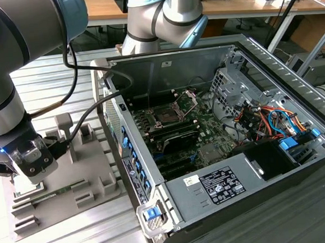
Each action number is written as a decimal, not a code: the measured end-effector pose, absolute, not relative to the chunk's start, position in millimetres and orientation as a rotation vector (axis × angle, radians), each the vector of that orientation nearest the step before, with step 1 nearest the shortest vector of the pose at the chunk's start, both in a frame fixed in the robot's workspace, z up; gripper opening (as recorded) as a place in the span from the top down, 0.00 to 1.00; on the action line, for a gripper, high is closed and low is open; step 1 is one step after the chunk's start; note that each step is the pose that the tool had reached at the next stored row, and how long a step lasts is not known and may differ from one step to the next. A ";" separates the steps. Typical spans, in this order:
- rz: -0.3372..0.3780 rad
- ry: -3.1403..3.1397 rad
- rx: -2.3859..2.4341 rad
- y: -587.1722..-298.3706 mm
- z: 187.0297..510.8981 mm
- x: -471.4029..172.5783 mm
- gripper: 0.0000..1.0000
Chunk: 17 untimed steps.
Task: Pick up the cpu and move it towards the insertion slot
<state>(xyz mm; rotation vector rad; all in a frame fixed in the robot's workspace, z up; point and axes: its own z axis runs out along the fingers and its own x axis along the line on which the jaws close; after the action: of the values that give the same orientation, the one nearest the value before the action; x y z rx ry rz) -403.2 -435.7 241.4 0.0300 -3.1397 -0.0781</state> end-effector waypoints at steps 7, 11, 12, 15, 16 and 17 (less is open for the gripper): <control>-0.078 -3.140 0.030 -435.7 239.3 -403.5 0.89; -0.078 -3.140 0.030 -435.7 238.4 -403.5 0.89; -0.078 -3.140 0.030 -435.7 237.9 -403.6 0.89; -0.077 -3.140 0.030 -435.7 237.3 -403.6 0.89; -0.077 -3.140 0.030 -435.7 237.2 -403.7 0.89; -0.077 -3.140 0.030 -435.7 237.0 -403.6 0.89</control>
<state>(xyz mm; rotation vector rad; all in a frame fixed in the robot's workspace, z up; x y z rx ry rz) -403.6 -435.7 237.0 0.0302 -3.1398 -0.0775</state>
